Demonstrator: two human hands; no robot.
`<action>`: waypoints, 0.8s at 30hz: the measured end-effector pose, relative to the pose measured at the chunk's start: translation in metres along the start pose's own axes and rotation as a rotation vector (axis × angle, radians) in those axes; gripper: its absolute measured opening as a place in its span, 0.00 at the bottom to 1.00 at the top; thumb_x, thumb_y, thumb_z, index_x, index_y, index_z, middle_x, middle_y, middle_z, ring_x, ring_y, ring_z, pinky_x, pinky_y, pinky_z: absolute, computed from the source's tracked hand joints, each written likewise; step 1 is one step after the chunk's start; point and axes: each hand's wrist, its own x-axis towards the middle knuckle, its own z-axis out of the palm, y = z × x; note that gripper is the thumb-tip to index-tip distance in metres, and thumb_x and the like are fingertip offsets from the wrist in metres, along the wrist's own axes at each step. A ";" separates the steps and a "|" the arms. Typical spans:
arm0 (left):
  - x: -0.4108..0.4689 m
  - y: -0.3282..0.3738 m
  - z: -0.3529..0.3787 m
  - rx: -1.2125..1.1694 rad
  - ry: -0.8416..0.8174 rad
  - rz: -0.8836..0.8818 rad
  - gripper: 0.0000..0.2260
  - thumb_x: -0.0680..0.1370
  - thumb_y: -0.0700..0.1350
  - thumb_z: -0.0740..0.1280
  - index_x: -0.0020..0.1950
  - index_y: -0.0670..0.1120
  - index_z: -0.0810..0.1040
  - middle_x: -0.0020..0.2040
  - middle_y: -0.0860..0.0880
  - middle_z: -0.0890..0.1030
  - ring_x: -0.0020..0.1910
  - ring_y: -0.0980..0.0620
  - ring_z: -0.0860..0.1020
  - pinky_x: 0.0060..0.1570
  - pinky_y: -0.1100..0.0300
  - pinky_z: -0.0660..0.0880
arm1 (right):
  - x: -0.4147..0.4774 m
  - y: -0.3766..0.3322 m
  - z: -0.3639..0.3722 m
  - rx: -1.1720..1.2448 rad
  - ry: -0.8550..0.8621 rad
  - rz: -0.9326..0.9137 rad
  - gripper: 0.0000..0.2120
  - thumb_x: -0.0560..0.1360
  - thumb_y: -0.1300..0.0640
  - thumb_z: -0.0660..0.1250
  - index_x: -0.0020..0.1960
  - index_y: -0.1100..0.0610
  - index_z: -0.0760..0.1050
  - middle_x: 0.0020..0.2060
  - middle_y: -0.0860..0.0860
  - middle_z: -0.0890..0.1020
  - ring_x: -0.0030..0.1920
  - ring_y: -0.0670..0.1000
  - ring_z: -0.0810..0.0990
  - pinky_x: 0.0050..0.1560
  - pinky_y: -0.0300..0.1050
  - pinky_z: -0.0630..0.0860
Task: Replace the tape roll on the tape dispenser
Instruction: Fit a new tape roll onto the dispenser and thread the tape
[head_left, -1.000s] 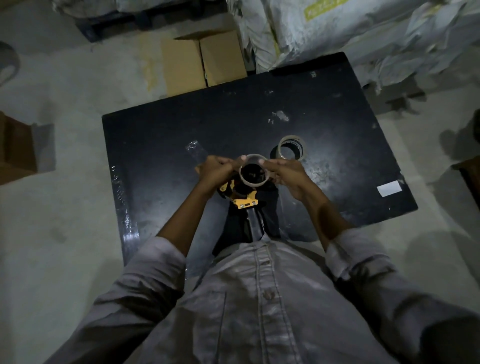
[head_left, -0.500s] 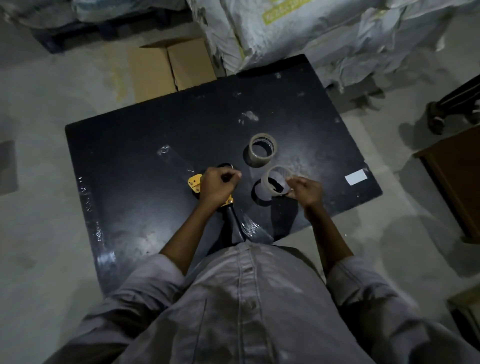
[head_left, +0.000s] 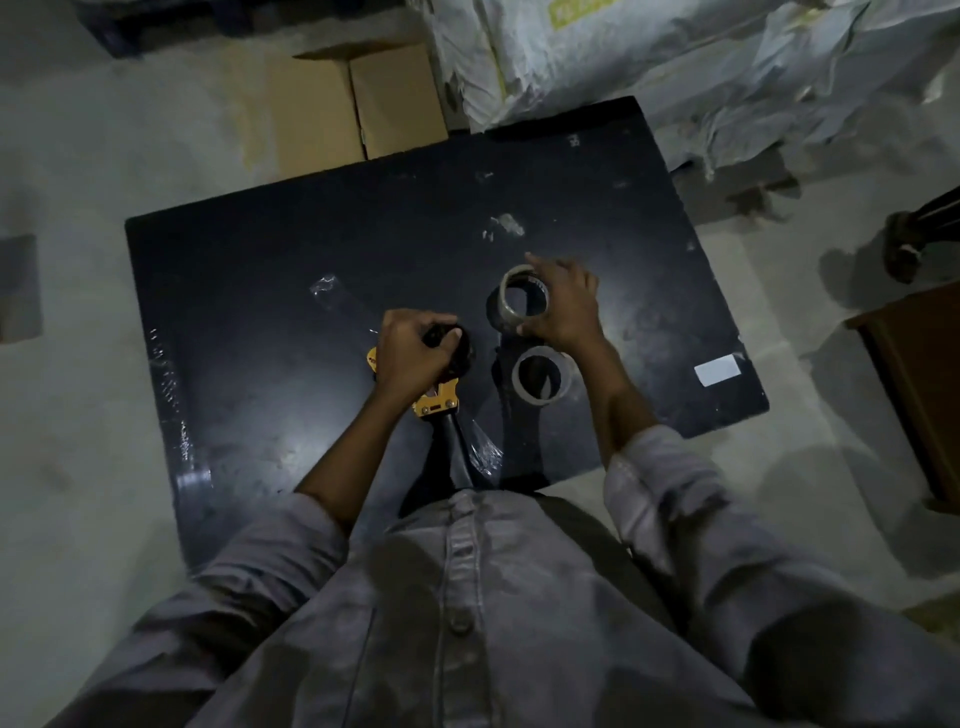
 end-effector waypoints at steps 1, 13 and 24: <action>0.003 -0.004 -0.002 0.014 -0.003 -0.026 0.12 0.77 0.59 0.74 0.57 0.60 0.90 0.54 0.61 0.88 0.63 0.52 0.84 0.63 0.47 0.83 | 0.009 -0.004 0.002 -0.020 -0.056 0.000 0.58 0.63 0.47 0.89 0.84 0.34 0.61 0.82 0.55 0.61 0.82 0.64 0.58 0.73 0.65 0.71; 0.009 0.028 -0.027 -0.239 -0.100 -0.142 0.22 0.78 0.46 0.82 0.72 0.51 0.85 0.63 0.54 0.87 0.62 0.65 0.83 0.68 0.53 0.83 | 0.013 -0.040 -0.020 0.696 -0.233 0.124 0.47 0.61 0.53 0.90 0.78 0.47 0.77 0.70 0.47 0.81 0.69 0.52 0.82 0.67 0.56 0.85; -0.003 0.073 -0.070 -0.339 -0.221 0.268 0.48 0.67 0.49 0.90 0.84 0.50 0.72 0.76 0.49 0.78 0.75 0.50 0.78 0.72 0.42 0.80 | -0.068 -0.095 -0.064 1.101 -0.539 0.081 0.32 0.77 0.49 0.79 0.77 0.56 0.75 0.70 0.62 0.82 0.64 0.64 0.87 0.54 0.60 0.88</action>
